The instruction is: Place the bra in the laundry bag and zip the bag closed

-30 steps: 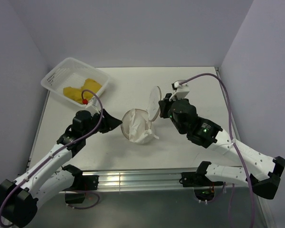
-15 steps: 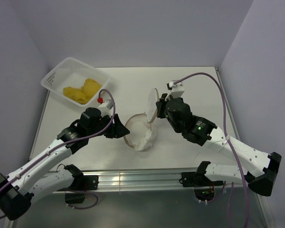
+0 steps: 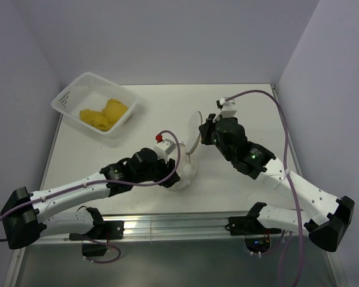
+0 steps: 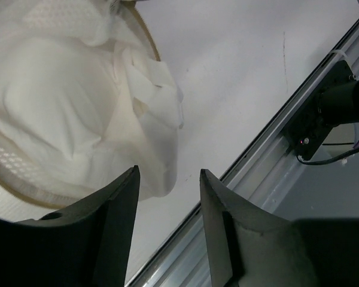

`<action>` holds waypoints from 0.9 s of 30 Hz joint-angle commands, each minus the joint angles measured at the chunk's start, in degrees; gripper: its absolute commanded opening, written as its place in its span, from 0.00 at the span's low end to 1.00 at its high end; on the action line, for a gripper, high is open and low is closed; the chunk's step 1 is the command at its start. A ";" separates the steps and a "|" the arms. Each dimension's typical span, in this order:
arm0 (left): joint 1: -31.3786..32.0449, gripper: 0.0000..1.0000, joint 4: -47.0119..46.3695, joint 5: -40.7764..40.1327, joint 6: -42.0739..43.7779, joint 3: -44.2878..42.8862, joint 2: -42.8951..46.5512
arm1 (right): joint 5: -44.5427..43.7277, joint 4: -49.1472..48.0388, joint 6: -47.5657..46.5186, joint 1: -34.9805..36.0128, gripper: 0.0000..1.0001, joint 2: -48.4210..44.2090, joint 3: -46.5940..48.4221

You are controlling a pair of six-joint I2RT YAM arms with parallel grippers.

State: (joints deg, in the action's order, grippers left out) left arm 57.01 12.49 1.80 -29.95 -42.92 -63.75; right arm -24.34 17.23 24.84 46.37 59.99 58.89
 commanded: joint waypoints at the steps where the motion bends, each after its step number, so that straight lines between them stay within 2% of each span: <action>1: 2.22 0.52 -9.40 -3.30 3.93 1.52 -1.38 | 5.70 -3.43 1.70 -3.21 0.00 -2.24 -1.32; 9: 3.45 0.57 -11.96 -7.43 5.34 3.10 -8.49 | 10.53 -4.58 2.05 -6.38 0.00 -4.26 -3.52; 14: 4.42 0.52 -11.88 -8.31 5.96 1.79 -11.92 | 11.68 -4.75 2.05 -7.43 0.00 -4.62 -4.05; 16: 4.68 0.41 -11.96 -8.74 6.05 1.43 -12.54 | 12.21 -4.84 2.14 -7.52 0.00 -4.62 -4.14; 17: 4.77 0.31 -11.96 -9.27 6.05 1.26 -12.63 | 12.30 -4.93 2.14 -7.70 0.00 -4.62 -4.22; 18: 4.77 0.29 -13.70 -9.01 6.05 1.26 -12.63 | 12.30 -5.10 2.23 -7.70 0.00 -4.62 -4.31; 19: 4.77 0.29 -13.72 -8.40 6.22 1.26 -12.89 | 12.38 -5.11 2.23 -7.70 0.00 -4.70 -4.31; 22: 5.04 0.41 -13.90 -7.34 6.05 1.43 -13.33 | 12.38 -5.19 2.32 -7.87 0.00 -4.70 -4.58; 24: 5.04 0.44 -13.90 -7.25 6.05 1.61 -13.77 | 12.74 -5.37 2.32 -8.05 0.00 -4.70 -4.75; 25: 5.04 0.43 -13.81 -7.25 6.05 1.52 -14.30 | 12.82 -5.37 2.49 -8.05 0.00 -4.70 -4.75; 27: 5.04 0.26 -14.33 -6.56 6.05 1.61 -14.39 | 13.00 -5.28 2.41 -8.31 0.00 -4.70 -4.84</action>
State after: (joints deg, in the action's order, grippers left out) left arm 61.65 0.80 -5.72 -24.58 -39.88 -77.43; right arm -11.90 14.68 27.20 38.72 56.71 54.33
